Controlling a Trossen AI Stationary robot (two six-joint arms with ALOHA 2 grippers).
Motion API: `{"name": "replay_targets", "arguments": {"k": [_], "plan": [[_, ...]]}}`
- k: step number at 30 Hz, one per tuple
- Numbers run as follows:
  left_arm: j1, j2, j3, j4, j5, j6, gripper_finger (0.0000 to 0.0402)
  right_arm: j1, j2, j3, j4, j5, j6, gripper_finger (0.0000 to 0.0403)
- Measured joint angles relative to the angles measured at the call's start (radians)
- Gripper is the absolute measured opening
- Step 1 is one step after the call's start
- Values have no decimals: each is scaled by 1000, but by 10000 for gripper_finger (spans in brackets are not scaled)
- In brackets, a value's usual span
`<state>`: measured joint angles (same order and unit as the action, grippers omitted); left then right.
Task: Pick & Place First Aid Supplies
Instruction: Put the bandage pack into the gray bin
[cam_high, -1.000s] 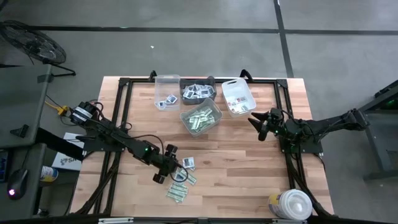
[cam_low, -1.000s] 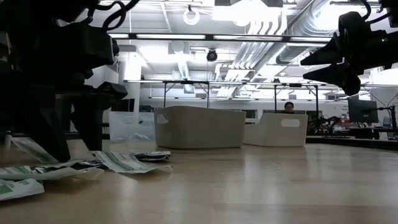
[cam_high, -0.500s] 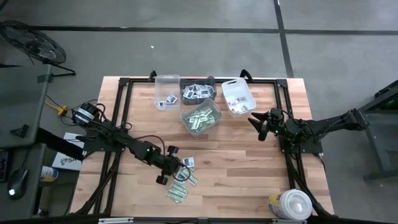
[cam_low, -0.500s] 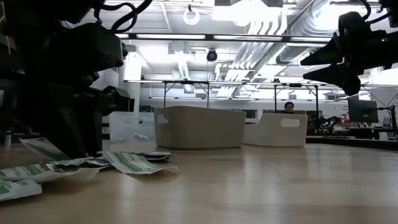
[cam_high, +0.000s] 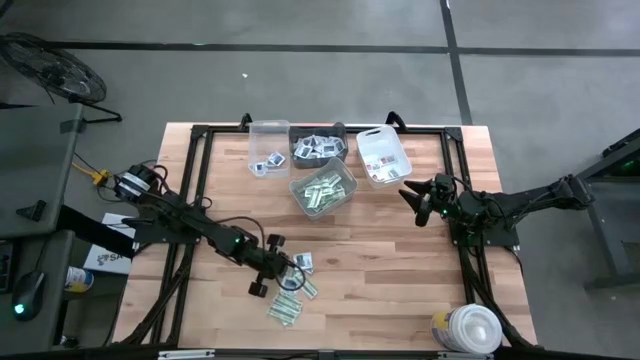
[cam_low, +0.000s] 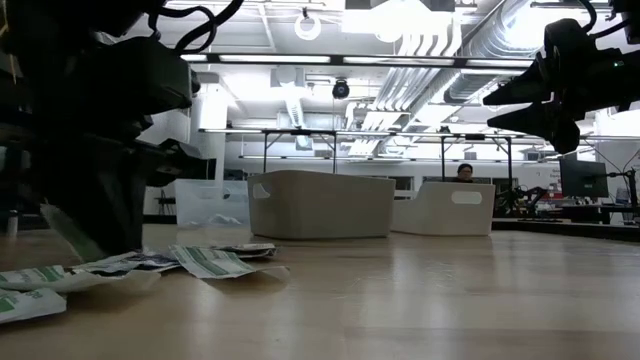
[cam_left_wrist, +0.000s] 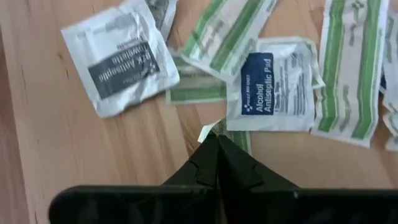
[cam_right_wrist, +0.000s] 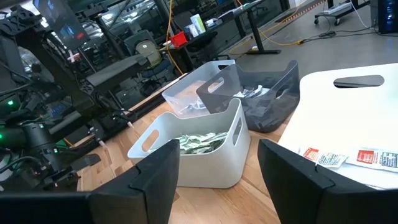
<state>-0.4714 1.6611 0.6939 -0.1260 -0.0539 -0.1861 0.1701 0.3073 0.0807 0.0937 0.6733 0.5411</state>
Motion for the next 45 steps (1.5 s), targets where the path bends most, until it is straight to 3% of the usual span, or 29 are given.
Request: {"name": "replay_targets", "arguments": {"k": [5, 11, 18, 37, 45], "plan": [[-1, -78, -1, -86, -19, -6, 2, 0, 0, 0, 0, 0, 0, 211], [7, -166, 38, -291, -110, -6, 1, 0, 0, 0, 0, 0, 0, 211], [58, -229, 109, -379, -124, -5, 1, 0, 0, 0, 0, 0, 0, 211], [305, -232, 366, -360, -200, 184, 1, 0, 0, 0, 0, 0, 0, 211], [378, -232, 375, -177, -261, 243, 1, 0, 0, 0, 0, 0, 0, 211]]}}
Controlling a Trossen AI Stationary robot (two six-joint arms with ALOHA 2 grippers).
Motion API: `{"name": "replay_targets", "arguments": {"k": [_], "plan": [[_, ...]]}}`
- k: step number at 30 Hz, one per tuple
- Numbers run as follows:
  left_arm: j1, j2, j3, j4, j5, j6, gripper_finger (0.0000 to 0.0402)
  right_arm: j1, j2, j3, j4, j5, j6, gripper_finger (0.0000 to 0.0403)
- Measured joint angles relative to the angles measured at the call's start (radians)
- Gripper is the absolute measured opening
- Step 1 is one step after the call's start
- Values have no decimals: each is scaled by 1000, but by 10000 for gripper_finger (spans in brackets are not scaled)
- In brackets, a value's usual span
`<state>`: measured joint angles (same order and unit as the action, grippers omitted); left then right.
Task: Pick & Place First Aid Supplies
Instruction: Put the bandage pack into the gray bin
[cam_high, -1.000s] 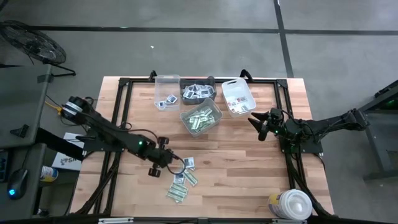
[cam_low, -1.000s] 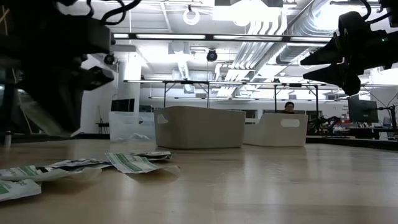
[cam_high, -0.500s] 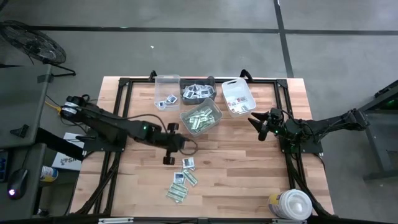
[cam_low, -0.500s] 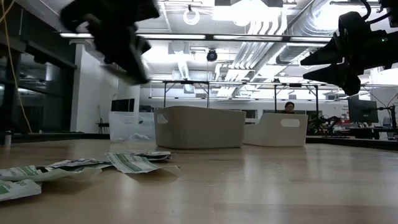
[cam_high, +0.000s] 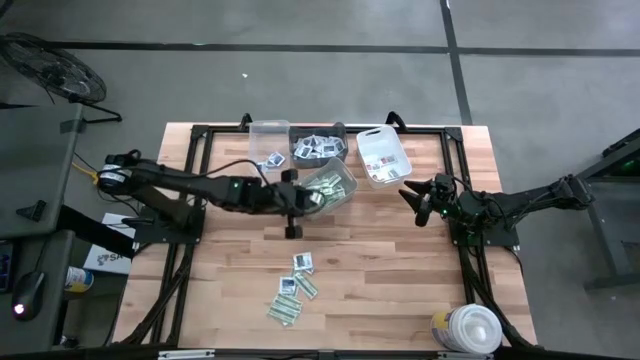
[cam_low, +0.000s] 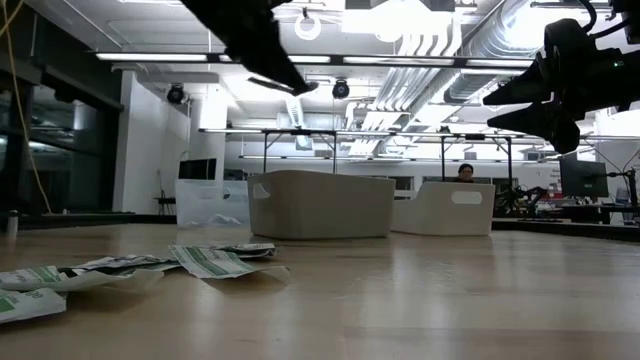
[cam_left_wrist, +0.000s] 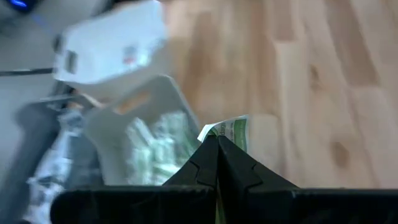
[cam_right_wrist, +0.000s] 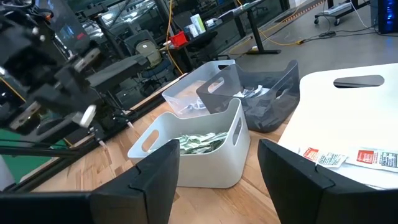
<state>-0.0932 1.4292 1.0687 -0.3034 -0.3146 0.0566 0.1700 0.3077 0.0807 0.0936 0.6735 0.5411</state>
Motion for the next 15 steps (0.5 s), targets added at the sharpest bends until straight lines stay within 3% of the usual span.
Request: {"name": "replay_targets", "arguments": {"k": [8, 15], "plan": [[80, 7, 0, 105, -130, -2, 1, 0, 0, 0, 0, 0, 0, 211], [151, 66, 1, 197, -140, -42, 0, 0, 0, 0, 0, 0, 0, 211]]}}
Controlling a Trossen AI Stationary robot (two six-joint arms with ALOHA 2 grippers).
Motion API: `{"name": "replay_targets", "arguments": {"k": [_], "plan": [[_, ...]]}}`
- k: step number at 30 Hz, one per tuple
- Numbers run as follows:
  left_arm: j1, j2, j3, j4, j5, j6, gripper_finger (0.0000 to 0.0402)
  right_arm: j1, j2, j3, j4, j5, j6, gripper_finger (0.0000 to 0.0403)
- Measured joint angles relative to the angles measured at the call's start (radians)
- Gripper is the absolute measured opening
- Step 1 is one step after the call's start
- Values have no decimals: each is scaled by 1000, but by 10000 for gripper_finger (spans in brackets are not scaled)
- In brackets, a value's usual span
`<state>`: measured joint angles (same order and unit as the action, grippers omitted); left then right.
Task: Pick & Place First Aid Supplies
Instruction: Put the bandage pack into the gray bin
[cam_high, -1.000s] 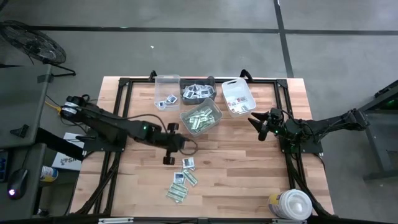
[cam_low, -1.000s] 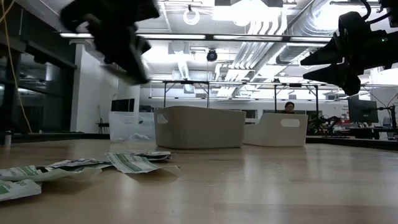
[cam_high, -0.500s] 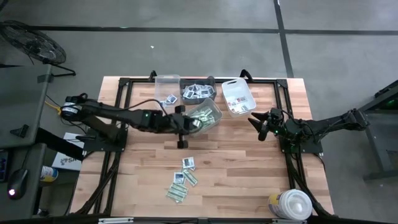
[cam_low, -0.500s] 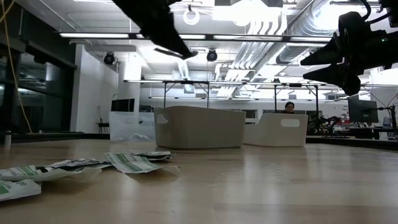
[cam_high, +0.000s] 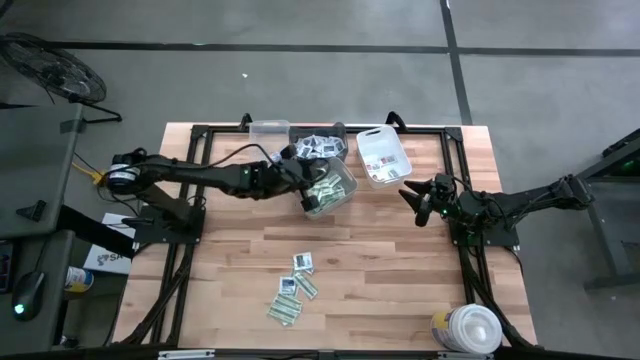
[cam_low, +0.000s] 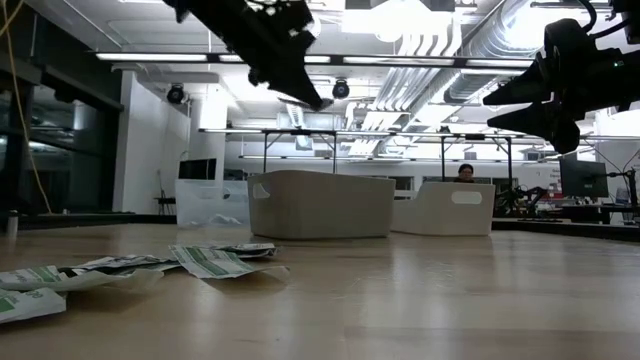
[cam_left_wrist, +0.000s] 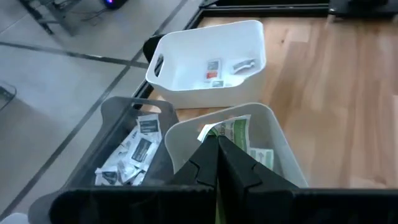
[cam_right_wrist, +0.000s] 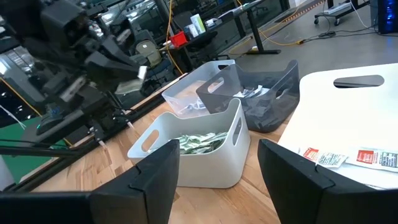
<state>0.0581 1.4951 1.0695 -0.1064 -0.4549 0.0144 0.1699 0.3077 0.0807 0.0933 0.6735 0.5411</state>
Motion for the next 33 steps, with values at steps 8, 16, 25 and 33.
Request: {"name": "replay_targets", "arguments": {"k": [8, 16, 25, 33], "plan": [[38, 75, -1, 86, -13, -45, 0, 0, 0, 0, 0, 0, 0, 211], [63, 109, -31, 164, -6, -64, 0, 0, 0, 0, 0, 0, 0, 211], [67, 109, -193, 419, 20, -84, 0, 0, 0, 0, 0, 0, 0, 211], [84, 109, -296, 523, 51, -171, 0, 0, 0, 0, 0, 0, 0, 211]]}}
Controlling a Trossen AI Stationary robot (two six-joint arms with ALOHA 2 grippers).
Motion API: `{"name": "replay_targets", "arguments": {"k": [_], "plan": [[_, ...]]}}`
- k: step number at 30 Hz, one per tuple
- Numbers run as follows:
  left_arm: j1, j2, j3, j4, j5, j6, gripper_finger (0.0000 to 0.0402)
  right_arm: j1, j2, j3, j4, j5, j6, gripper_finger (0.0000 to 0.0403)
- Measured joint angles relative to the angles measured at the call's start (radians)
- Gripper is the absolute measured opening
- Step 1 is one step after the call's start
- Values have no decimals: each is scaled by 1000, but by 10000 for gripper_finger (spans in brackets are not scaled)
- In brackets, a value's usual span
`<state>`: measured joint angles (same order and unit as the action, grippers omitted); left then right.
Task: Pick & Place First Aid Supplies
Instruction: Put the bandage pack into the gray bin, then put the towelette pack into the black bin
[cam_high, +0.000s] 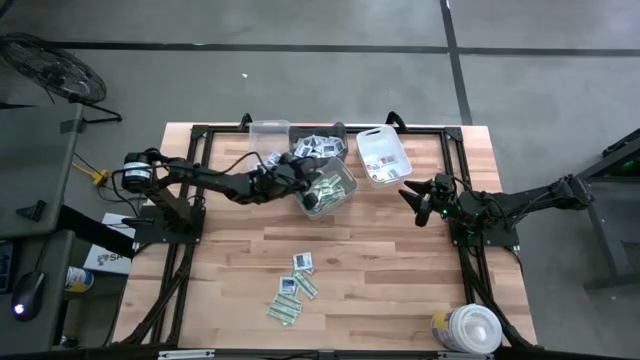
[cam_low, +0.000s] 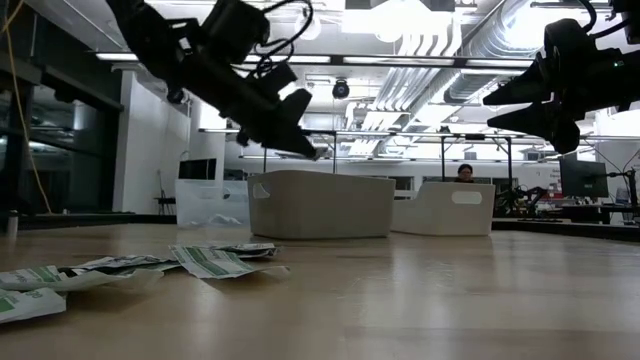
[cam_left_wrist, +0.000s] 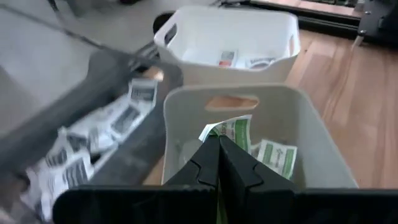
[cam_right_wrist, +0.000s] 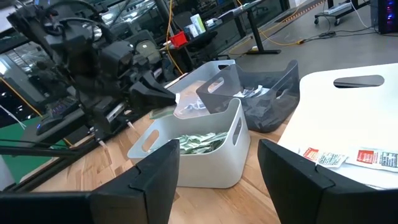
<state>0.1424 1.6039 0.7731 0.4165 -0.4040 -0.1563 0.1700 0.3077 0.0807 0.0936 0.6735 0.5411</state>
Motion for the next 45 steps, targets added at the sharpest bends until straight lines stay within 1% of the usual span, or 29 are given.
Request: {"name": "replay_targets", "arguments": {"k": [2, 7, 13, 18, 24, 28, 34, 40, 45], "plan": [[3, 0, -16, -5, 11, -47, 0, 0, 0, 0, 0, 0, 0, 211], [2, 0, -22, -76, 11, -156, 0, 0, 0, 0, 0, 0, 0, 211], [2, 0, -22, -118, 14, -192, 2, 0, 0, 0, 0, 0, 0, 211], [2, 0, -22, -139, 49, -201, 33, 0, 0, 0, 0, 0, 0, 211], [2, 0, -22, -136, 58, -194, 77, 0, 0, 0, 0, 0, 0, 211], [-6, 0, -22, -127, 62, -180, 93, 0, 0, 0, 0, 0, 0, 211], [-57, -25, -22, -107, 86, -77, 100, 0, 0, 0, 0, 0, 0, 211], [-148, -70, -22, -114, 207, 69, 100, 0, 0, 0, 0, 0, 0, 211], [-242, -88, -22, -164, 254, 105, 100, 0, 0, 0, 0, 0, 0, 211]]}}
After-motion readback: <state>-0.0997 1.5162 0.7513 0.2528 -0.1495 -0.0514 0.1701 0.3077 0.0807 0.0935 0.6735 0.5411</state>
